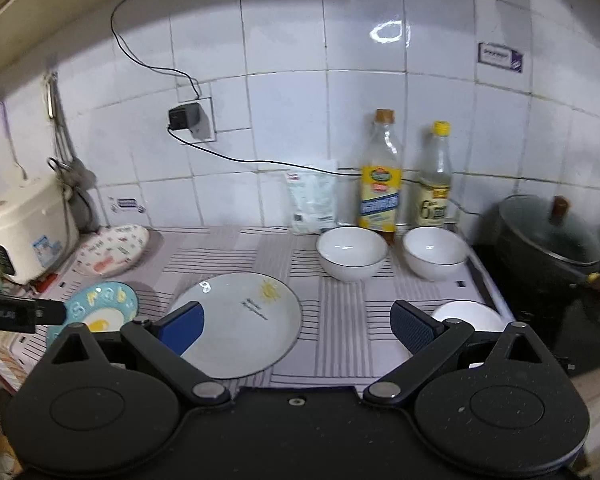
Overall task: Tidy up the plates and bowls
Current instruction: 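Move both grippers to the white sun plate rim and close them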
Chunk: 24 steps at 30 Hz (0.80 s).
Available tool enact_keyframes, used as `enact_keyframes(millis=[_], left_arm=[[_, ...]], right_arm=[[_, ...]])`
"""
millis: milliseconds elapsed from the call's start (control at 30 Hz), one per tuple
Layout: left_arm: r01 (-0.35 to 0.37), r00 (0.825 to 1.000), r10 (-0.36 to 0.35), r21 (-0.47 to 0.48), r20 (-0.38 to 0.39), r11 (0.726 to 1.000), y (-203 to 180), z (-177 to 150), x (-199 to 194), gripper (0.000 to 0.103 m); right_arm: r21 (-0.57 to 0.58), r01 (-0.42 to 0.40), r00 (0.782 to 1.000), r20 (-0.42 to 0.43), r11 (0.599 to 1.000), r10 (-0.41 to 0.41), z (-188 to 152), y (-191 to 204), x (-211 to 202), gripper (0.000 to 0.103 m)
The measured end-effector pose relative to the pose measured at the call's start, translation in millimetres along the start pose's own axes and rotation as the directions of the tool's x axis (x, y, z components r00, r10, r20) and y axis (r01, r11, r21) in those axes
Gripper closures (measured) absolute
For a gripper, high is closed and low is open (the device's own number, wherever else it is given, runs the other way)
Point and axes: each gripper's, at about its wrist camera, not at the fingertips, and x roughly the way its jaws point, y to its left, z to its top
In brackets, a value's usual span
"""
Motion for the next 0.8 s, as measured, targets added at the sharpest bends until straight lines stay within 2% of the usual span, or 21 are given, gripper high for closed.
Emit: enact_keyframes(millis=[233,300,367,400,467,600,667,800], left_arm=[[0.064,0.997,-0.065,-0.023,-0.042,0.998,-8,0,61,0.003],[0.084,0.993,-0.085,-0.019,-0.087,0.996,-12,-1,80,0.004],[0.116,0.988,-0.117,-0.017,-0.100,0.993,-16,-4,93,0.004],[0.119,0.987,-0.120,-0.011,-0.107,0.993,-18,-5,101,0.004],[0.118,0.984,-0.117,0.003,-0.138,0.993,-25,-7,116,0.004],[0.114,0.974,-0.110,0.005,-0.199,0.994,-33,-9,145,0.005],[0.111,0.969,-0.106,0.007,-0.224,0.994,-35,-11,159,0.010],[0.123,0.952,-0.126,-0.027,-0.280,0.992,-34,-12,185,0.030]], right_arm=[[-0.025,-0.129,0.990,-0.067,0.991,0.127,-5,-20,58,0.003],[-0.030,-0.162,0.983,-0.092,0.986,0.158,-9,-22,77,0.004],[-0.025,-0.192,0.975,-0.119,0.981,0.188,-15,-25,101,0.010],[-0.019,-0.205,0.970,-0.135,0.979,0.200,-18,-26,112,0.011],[-0.002,-0.221,0.959,-0.184,0.975,0.217,-26,-29,135,0.021],[0.040,-0.274,0.926,-0.257,0.961,0.275,-36,-30,172,0.034],[0.055,-0.290,0.913,-0.284,0.955,0.293,-41,-30,186,0.039],[0.075,-0.309,0.892,-0.321,0.948,0.317,-49,-31,209,0.051]])
